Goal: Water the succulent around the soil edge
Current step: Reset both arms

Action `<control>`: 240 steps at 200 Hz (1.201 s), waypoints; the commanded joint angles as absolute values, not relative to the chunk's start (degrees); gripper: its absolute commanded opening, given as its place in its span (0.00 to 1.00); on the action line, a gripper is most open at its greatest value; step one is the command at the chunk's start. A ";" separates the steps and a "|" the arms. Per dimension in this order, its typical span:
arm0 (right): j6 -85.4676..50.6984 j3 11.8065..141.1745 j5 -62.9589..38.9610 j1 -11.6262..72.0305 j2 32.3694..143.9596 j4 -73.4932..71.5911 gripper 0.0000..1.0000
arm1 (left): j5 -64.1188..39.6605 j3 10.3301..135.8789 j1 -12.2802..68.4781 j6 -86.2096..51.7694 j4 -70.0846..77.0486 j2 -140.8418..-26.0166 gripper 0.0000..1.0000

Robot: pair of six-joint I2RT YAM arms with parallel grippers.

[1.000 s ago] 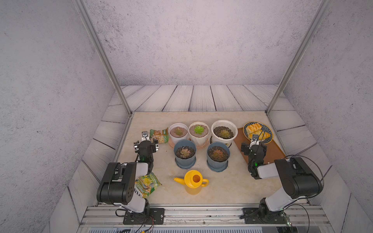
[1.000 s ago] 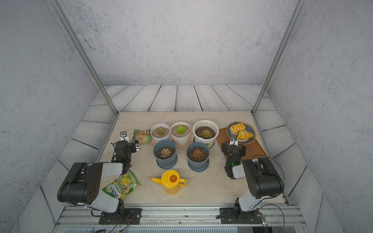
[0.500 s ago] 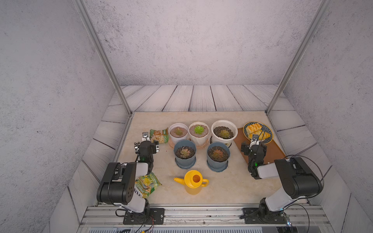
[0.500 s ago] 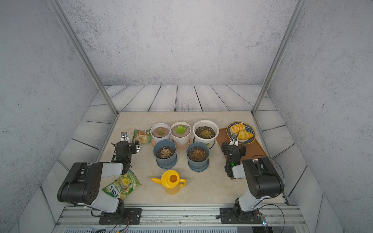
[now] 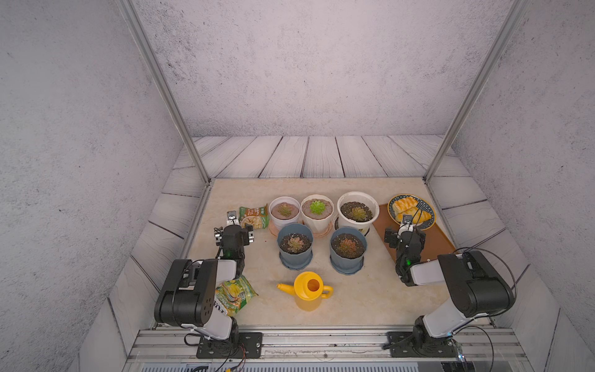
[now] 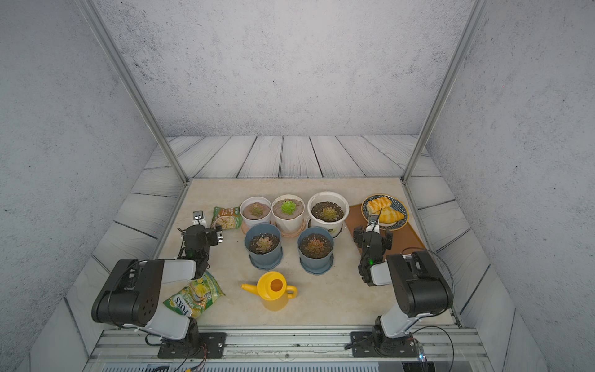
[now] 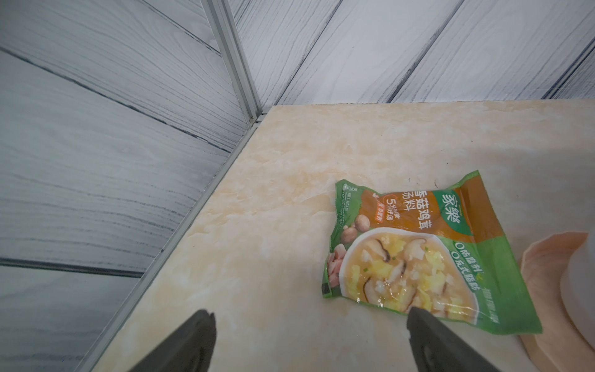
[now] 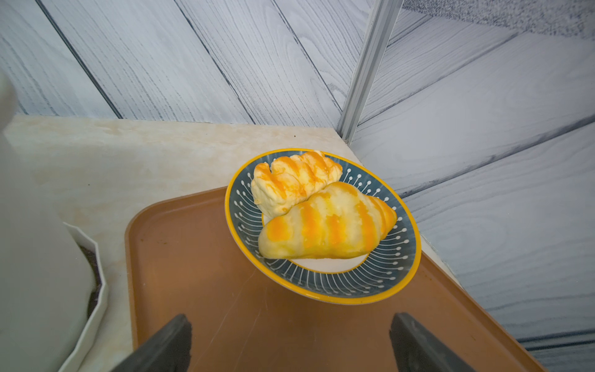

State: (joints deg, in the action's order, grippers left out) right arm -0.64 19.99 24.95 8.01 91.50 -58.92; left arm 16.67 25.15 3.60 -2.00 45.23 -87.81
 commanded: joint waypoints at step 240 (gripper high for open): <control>-2.08 21.97 23.39 7.03 90.83 -55.68 1.00 | 16.52 25.49 3.28 -2.64 45.07 -87.54 0.98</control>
